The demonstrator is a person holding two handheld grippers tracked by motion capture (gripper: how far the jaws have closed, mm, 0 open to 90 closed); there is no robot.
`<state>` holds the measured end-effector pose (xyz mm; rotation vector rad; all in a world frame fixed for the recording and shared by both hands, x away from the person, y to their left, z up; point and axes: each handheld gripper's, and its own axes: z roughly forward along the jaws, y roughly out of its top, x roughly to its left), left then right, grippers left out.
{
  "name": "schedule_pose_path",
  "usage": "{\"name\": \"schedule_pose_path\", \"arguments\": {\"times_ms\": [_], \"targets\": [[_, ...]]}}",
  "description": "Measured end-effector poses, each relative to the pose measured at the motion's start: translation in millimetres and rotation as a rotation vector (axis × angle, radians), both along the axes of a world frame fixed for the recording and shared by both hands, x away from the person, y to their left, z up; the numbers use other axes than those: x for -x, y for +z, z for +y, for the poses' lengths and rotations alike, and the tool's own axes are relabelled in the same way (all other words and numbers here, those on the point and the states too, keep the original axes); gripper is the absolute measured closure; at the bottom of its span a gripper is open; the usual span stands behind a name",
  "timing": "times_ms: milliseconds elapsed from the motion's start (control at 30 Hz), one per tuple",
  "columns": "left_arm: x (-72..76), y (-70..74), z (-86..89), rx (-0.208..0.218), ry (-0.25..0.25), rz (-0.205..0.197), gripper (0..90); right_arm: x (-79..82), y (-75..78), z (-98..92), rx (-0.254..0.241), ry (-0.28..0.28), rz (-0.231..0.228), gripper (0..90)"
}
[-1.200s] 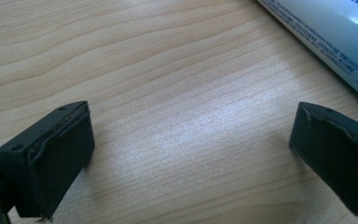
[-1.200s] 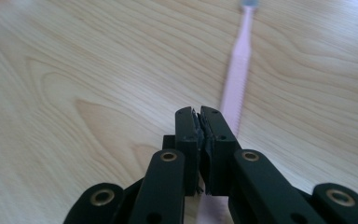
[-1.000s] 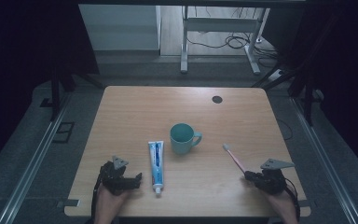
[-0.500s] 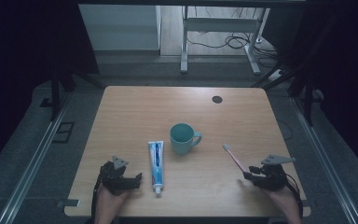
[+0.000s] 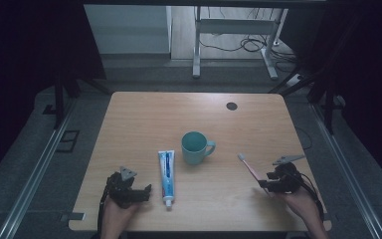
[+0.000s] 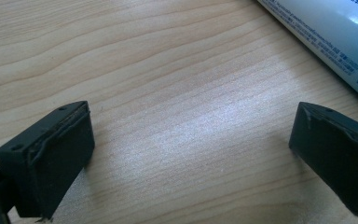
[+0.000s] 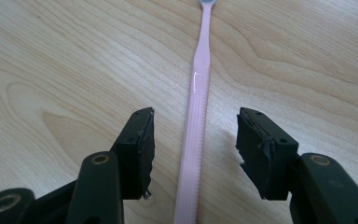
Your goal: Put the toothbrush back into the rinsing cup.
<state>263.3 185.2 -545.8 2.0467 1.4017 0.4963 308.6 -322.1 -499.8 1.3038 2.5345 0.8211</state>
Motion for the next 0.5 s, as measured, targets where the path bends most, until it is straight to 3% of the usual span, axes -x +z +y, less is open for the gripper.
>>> {"name": "schedule_pose_path", "arguments": {"times_ms": [133,500], "targets": [[0.0,0.0,0.0,0.000,0.000,0.000,0.0,-11.1,1.4,9.7,0.050,0.027,0.060,48.6],[0.0,0.0,0.1,-0.001,-0.001,0.000,0.0,-35.9,5.5,27.9,0.171,0.057,0.163,55.5]]}}
